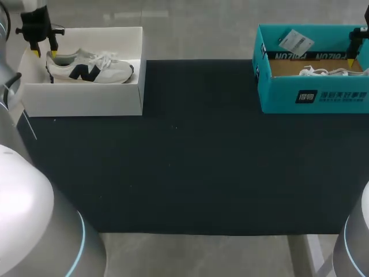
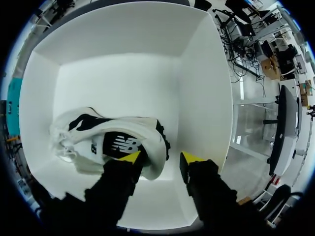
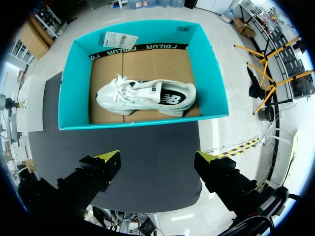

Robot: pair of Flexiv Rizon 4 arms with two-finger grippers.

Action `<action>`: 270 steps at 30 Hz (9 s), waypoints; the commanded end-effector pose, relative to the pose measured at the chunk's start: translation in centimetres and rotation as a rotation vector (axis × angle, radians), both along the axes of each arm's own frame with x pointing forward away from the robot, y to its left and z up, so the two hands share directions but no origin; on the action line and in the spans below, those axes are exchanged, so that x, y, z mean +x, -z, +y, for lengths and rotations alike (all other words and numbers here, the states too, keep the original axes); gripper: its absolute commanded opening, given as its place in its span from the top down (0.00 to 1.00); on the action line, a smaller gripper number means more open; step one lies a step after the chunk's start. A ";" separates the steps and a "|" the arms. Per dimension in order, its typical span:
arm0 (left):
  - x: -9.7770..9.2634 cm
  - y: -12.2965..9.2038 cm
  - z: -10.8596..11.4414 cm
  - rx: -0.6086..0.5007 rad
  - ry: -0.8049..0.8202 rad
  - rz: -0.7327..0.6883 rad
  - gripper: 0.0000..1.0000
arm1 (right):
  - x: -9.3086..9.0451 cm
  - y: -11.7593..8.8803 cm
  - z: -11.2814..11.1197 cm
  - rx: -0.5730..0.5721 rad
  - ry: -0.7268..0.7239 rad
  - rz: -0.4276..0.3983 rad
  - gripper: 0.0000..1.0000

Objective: Take the shoe out of the shoebox, open the shoe tongue, remove and reinsert the insole, then place the shoe into the shoebox

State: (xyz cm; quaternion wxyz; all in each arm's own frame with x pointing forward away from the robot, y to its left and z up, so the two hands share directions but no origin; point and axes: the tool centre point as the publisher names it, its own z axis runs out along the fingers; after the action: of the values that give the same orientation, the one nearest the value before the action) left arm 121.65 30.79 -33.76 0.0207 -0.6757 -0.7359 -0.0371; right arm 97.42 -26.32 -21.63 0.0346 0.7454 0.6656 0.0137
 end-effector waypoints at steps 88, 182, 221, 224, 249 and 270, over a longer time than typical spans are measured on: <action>-2.7 -21.0 0.4 -0.025 -0.010 -0.153 1.00 | -0.1 0.0 0.0 0.000 0.001 -0.002 0.00; -21.3 -24.2 -20.9 0.021 0.032 -0.353 1.00 | -0.1 0.0 0.0 0.000 0.001 -0.002 0.00; -34.3 -20.0 -34.3 -0.115 0.056 -0.188 1.00 | -0.1 0.0 0.0 0.000 0.001 -0.002 0.00; -34.9 -19.4 -35.1 -0.132 0.044 -0.174 1.00 | -0.1 0.0 0.0 0.000 0.001 -0.002 0.00; -37.5 -8.1 -40.1 -0.061 0.141 -0.124 1.00 | -0.1 0.0 0.0 0.000 0.001 -0.002 0.00; -39.8 0.8 -42.1 0.034 0.128 -0.159 1.00 | -0.1 0.0 0.0 0.000 0.001 -0.002 0.00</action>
State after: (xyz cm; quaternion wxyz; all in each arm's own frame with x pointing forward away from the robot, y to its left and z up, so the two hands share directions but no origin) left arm 81.80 -10.23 -33.55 -0.0344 -0.7194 -0.6870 -0.0966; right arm 97.41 -26.32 -21.64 0.0346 0.7454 0.6656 0.0137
